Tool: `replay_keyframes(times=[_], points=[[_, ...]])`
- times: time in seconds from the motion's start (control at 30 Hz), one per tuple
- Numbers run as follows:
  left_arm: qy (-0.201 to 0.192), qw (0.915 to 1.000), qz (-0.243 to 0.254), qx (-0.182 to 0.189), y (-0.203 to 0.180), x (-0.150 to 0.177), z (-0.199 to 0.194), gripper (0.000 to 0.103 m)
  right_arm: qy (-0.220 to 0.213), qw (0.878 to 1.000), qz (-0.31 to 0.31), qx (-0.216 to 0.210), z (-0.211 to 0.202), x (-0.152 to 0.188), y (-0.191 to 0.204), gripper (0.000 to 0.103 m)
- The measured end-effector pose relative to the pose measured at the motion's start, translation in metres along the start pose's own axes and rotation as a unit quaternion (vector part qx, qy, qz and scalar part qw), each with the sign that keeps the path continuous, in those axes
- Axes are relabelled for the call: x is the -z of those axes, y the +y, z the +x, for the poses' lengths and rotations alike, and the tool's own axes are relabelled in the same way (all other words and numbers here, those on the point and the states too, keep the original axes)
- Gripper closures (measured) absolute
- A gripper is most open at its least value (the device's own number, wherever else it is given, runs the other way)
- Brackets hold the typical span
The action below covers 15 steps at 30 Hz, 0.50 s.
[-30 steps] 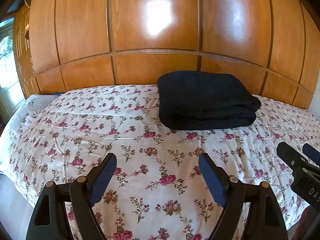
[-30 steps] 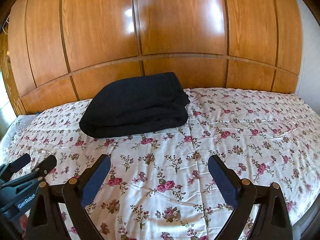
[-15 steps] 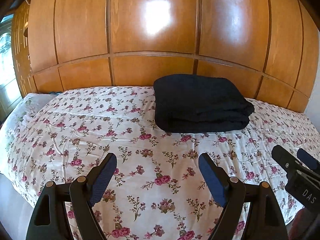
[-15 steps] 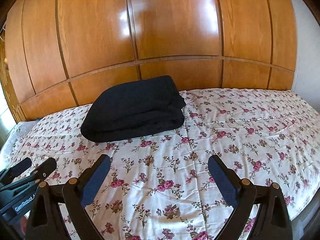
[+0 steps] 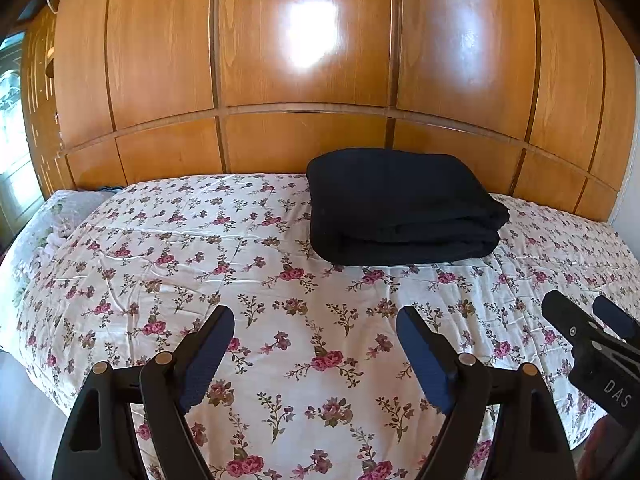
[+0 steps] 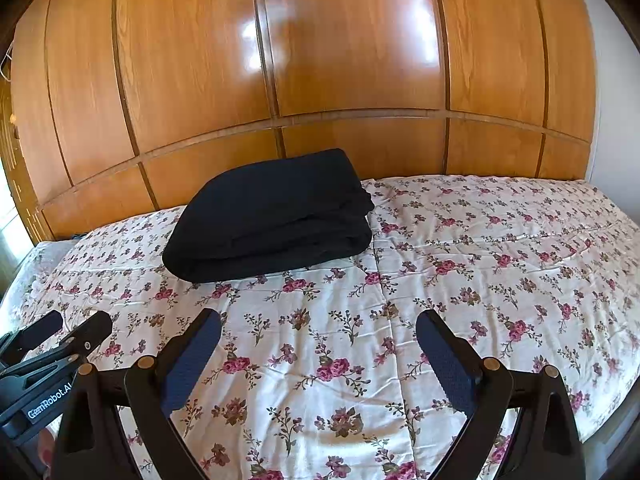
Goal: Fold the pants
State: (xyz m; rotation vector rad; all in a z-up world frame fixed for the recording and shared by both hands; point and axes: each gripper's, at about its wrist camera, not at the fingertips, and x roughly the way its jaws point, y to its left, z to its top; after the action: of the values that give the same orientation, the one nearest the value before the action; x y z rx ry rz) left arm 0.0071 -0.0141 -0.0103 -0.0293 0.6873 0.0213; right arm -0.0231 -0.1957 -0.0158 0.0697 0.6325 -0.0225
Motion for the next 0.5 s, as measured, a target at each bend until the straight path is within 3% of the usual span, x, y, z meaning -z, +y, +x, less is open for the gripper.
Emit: replay_keyframes(times=[0.5], points=[[0.002, 1.0, 0.004, 0.006, -0.0017, 0.0009, -0.0001, 0.018, 0.0, 1.0, -0.004, -0.005, -0.0008, -0.0002, 0.0026, 0.005]])
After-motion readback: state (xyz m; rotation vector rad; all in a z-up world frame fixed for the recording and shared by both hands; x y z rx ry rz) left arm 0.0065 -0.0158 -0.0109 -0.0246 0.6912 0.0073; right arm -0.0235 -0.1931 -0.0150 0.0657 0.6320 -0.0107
